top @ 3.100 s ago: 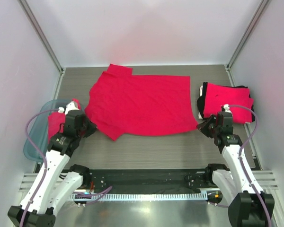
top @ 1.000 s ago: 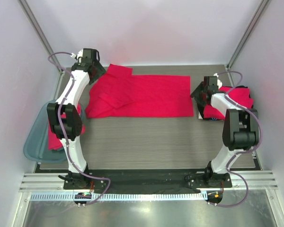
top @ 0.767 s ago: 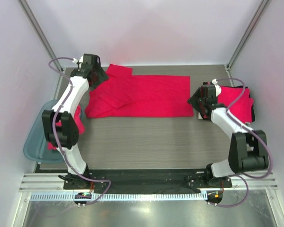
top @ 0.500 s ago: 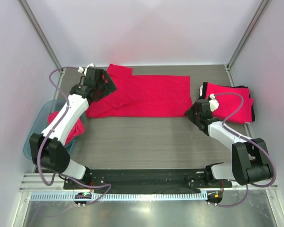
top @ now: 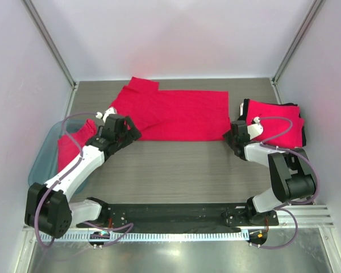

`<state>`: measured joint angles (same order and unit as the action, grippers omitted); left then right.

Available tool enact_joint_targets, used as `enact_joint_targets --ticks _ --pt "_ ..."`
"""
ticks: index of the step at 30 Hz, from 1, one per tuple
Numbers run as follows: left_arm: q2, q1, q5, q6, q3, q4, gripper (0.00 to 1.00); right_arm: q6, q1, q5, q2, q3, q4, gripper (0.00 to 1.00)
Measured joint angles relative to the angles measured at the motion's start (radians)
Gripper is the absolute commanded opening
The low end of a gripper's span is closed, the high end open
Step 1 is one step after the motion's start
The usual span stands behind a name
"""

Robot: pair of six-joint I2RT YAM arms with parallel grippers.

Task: Fold and stack the t-shirts
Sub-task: Fold the tshirt

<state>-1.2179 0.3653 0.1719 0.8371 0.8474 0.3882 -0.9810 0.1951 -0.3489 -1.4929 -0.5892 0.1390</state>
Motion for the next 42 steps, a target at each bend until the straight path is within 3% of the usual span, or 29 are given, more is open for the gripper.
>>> enact_joint_targets --ticks 2,5,6,7,12,20,27,34,42 --pt "0.021 0.0 0.0 0.002 -0.04 -0.035 0.82 -0.01 0.0 -0.012 -0.024 -0.008 0.026 0.43" --pt "0.04 0.0 0.001 0.0 -0.069 -0.064 0.82 -0.02 0.0 -0.034 -0.035 -0.007 0.033 0.19" --pt "0.043 0.0 0.002 -0.001 -0.072 -0.071 0.82 -0.021 0.0 -0.04 -0.036 -0.007 0.032 0.04" --pt "0.043 0.0 0.004 -0.003 -0.072 -0.08 0.81 -0.018 0.0 -0.046 -0.037 -0.007 0.032 0.01" --pt "0.047 0.0 0.012 -0.004 -0.085 -0.115 0.8 -0.021 0.002 -0.065 -0.003 0.003 0.004 0.01" --pt "0.076 0.013 0.08 0.033 -0.178 -0.133 0.74 0.045 0.001 -0.083 0.237 0.093 -0.072 0.01" --pt "0.042 0.013 0.172 0.095 -0.199 -0.154 0.6 0.068 -0.048 -0.06 0.247 0.17 -0.088 0.01" --pt "-0.098 0.008 0.277 0.125 -0.152 -0.155 0.49 0.071 -0.089 -0.018 0.265 0.192 -0.071 0.01" --pt "-0.154 -0.045 0.396 0.124 -0.071 -0.142 0.46 0.078 -0.102 0.014 0.262 0.195 -0.054 0.01"
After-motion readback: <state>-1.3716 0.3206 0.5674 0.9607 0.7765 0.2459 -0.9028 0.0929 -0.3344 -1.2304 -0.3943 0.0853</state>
